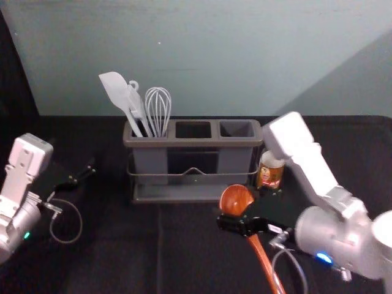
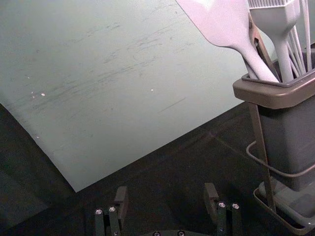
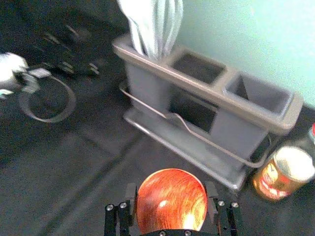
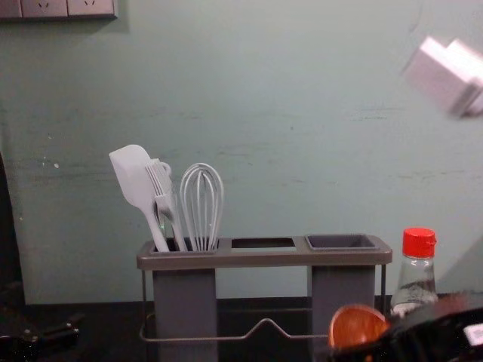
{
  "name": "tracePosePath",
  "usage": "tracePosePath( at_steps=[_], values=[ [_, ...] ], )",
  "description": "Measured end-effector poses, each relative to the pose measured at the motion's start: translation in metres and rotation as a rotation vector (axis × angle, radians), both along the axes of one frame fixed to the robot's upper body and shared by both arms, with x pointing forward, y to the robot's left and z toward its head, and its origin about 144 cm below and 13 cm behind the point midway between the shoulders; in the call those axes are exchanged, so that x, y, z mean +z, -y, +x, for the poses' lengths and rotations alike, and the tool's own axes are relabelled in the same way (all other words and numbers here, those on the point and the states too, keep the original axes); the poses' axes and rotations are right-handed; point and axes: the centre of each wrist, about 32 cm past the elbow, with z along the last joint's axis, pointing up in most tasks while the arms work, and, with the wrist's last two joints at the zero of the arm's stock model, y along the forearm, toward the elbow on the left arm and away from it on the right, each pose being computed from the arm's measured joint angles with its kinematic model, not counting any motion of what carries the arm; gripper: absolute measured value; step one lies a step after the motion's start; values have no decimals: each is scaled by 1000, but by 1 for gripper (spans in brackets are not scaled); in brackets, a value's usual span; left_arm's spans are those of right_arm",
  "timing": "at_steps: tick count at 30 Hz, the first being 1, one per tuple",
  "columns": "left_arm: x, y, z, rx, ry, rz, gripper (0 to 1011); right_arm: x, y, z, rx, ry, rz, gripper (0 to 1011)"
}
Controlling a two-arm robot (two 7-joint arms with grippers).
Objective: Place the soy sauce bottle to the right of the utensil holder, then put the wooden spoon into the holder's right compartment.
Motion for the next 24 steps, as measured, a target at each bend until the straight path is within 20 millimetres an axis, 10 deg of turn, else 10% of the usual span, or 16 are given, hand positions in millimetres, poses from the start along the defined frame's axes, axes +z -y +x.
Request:
tracePosePath(
  at_steps=[24],
  values=[
    [0, 0, 0, 0, 0, 0, 1011, -71, 75, -67, 280, 703, 233, 840]
  ],
)
